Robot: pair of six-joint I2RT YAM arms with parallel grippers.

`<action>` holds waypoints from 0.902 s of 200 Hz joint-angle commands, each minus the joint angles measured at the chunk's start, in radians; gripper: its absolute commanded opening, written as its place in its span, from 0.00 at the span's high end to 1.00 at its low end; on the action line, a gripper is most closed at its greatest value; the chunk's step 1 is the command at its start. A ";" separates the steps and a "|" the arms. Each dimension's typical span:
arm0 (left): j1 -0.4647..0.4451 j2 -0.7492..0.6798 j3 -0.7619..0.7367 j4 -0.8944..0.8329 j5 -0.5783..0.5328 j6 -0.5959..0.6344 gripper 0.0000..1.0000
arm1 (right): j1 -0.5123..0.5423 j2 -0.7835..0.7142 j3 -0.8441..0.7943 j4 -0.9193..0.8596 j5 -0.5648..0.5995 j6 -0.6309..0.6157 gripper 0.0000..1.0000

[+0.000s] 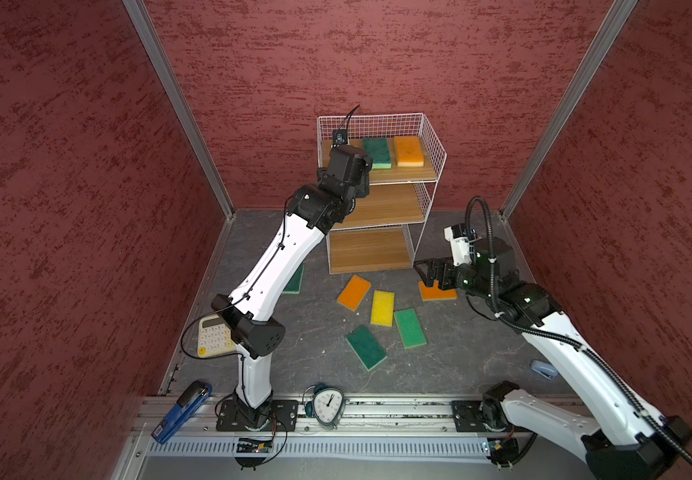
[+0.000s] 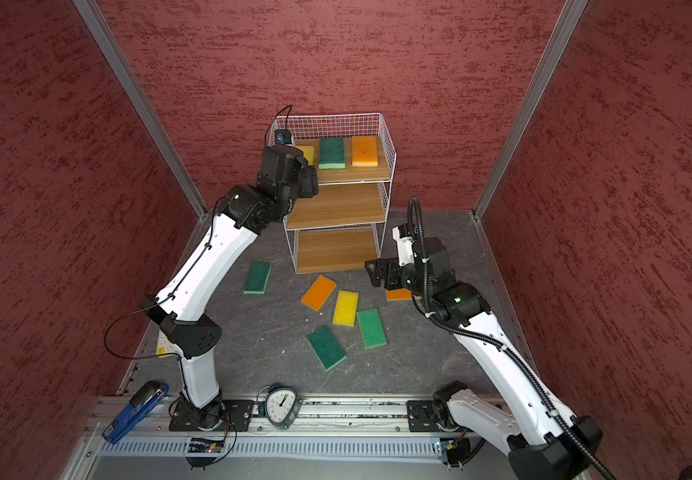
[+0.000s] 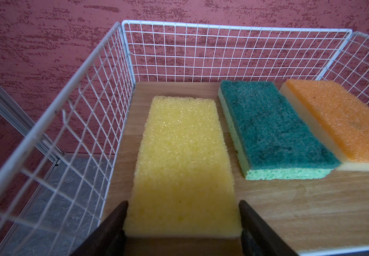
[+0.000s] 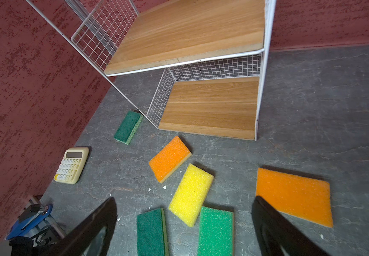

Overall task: Place and organize the cleaning sponges onto the shelf
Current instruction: 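Lower the yellow sponge onto the top shelf beside the dark green sponge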

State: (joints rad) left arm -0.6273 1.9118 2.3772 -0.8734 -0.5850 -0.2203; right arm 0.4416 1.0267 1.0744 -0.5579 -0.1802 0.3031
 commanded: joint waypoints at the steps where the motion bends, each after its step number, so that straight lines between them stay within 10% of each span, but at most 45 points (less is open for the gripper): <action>1: 0.007 0.019 0.008 -0.032 0.006 -0.029 0.23 | 0.006 -0.005 0.007 0.029 -0.007 0.001 0.04; 180: 0.008 -0.078 -0.003 -0.064 0.116 -0.174 0.16 | 0.005 -0.048 -0.007 0.018 0.009 0.011 0.04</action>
State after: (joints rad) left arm -0.6220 1.8790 2.3787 -0.9020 -0.4957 -0.3561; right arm 0.4416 0.9951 1.0740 -0.5579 -0.1791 0.3103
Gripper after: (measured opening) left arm 0.840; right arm 0.959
